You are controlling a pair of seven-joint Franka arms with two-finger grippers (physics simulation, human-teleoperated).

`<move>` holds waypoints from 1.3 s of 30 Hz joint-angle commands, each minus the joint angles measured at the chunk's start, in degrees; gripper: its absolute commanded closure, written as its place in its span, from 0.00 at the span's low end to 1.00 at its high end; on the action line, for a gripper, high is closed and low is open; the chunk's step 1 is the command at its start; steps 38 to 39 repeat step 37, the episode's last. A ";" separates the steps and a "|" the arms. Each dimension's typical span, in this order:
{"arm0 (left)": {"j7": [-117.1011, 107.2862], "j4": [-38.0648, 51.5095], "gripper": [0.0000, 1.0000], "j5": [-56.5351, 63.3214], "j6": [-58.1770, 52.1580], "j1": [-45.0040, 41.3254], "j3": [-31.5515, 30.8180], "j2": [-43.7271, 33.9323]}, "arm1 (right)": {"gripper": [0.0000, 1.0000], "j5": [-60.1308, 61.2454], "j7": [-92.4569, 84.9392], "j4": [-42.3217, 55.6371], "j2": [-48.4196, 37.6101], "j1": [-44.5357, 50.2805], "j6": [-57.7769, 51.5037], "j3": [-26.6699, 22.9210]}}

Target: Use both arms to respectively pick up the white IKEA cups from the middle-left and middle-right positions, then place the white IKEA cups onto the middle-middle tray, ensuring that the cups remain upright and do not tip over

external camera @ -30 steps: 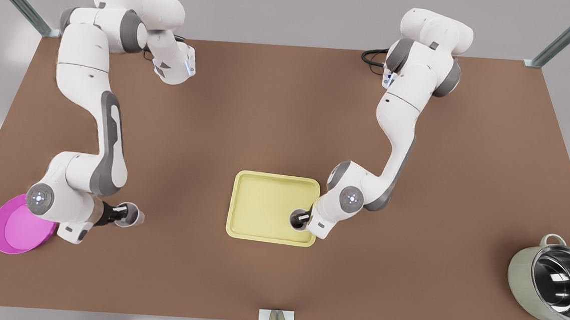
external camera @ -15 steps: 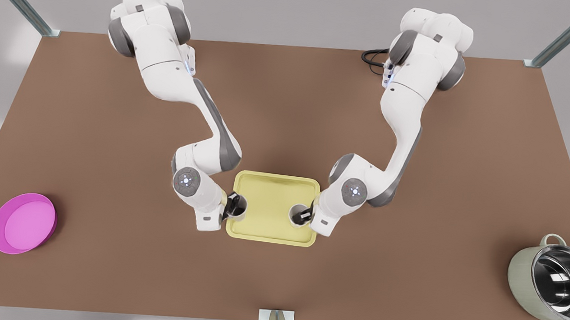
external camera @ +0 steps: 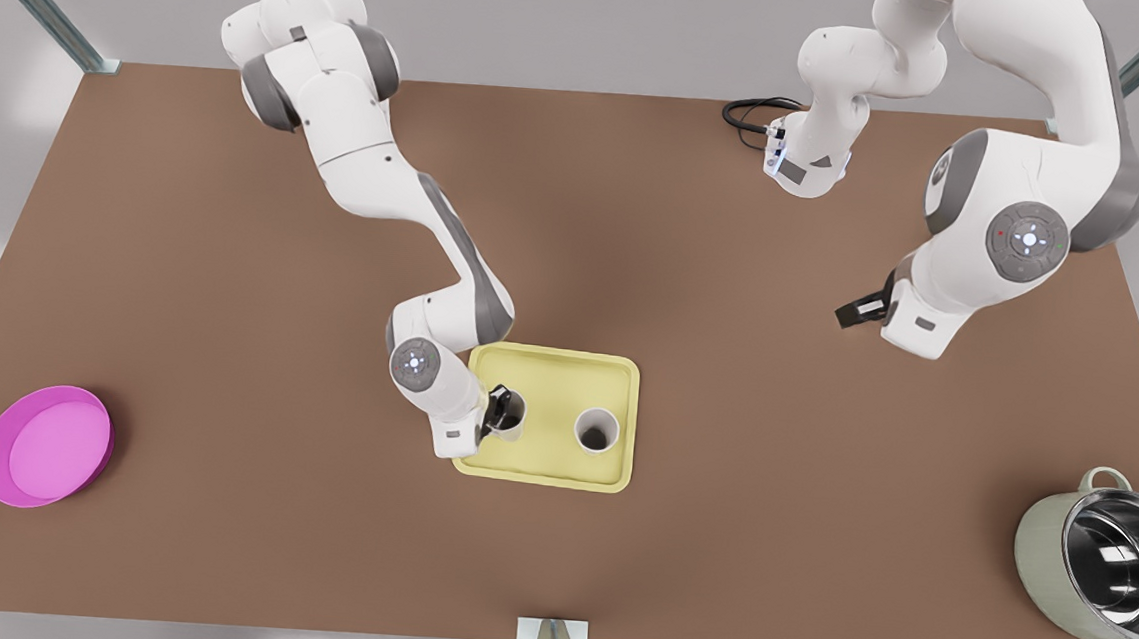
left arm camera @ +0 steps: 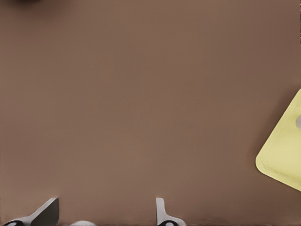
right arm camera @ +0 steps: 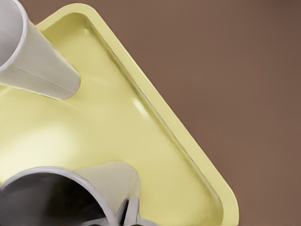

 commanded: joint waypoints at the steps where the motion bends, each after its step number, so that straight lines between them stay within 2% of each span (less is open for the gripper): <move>1: 23.21 0.08 0.00 -1.13 -4.87 -0.51 -0.07 -0.03 | 0.79 0.16 -0.12 -0.05 0.21 0.04 0.85 0.11; 2: 23.21 0.08 0.00 -1.13 -4.87 -0.42 -0.07 -0.03 | 0.79 0.16 -0.04 -0.05 0.29 -0.04 0.85 0.11; 3: 23.21 0.17 0.00 -1.31 -4.87 -0.42 0.02 -0.12 | 0.70 1.04 -0.12 -0.05 0.65 0.04 0.76 0.11; 4: 23.21 0.69 0.00 -1.48 -5.13 -0.42 0.02 -0.21 | 0.03 1.04 -0.04 -0.05 0.65 0.04 0.59 0.11; 5: 23.21 0.70 0.00 -2.01 -5.22 -0.34 0.02 -0.12 | 0.00 1.04 -0.12 -0.05 0.73 -0.04 0.68 0.11; 16: 23.12 0.61 0.00 -4.12 -5.22 0.81 -0.16 0.67 | 0.00 2.27 -0.39 0.03 0.82 -0.22 0.41 0.11; 20: 23.12 0.70 0.00 -3.86 -4.87 0.81 -0.16 0.76 | 0.00 5.17 -0.48 0.03 -4.88 0.31 -4.85 0.11; 22: 23.03 0.70 0.00 -3.86 -4.87 0.72 -0.16 0.76 | 0.00 7.11 -0.30 0.65 -8.58 -0.31 -12.32 -0.06; 23: 22.86 0.70 0.00 -3.86 -4.87 0.72 -0.16 0.76 | 0.00 6.75 -0.04 0.73 -11.66 -1.18 -20.22 -1.55; 24: 22.85 0.70 0.00 -3.86 -4.87 0.63 -0.16 0.76 | 0.00 6.41 11.98 1.00 -12.80 -3.99 -29.98 -3.75; 25: 22.85 0.70 0.00 -3.86 -4.87 0.63 -0.16 0.76 | 0.00 -3.33 30.26 1.61 -14.12 -4.70 -40.18 -8.32; 26: 22.85 0.70 0.00 -3.86 -4.87 0.72 -0.16 0.76 | 0.00 -20.03 35.12 1.35 -14.21 -5.14 -42.39 -9.20; 27: 22.85 0.78 0.00 -3.86 -4.87 0.72 -0.16 0.76 | 0.00 -21.72 33.89 1.97 -16.48 -8.47 -42.83 -10.17; 29: 22.77 0.87 0.00 -3.86 -4.87 0.54 -0.16 0.76 | 0.00 -24.00 31.34 -1.19 -27.64 -17.27 -43.09 -4.02; 30: 22.68 0.87 0.00 -3.86 -4.95 0.46 -0.16 0.76 | 0.00 -27.52 31.43 -4.26 -33.70 -21.56 -43.36 0.80; 31: 22.77 0.96 0.00 -3.77 -4.87 0.37 -0.24 0.76 | 0.00 -27.44 30.73 -8.31 -38.54 -23.68 -43.36 1.87; 35: 22.77 0.96 0.00 -3.68 -4.87 0.54 -0.24 0.76 | 0.00 -26.65 28.97 -12.89 -44.88 -25.97 -43.36 2.14; 39: 22.77 0.96 0.00 -3.77 -5.04 0.54 -0.24 0.67 | 0.00 -26.65 29.06 -13.85 -46.02 -25.97 -43.44 2.05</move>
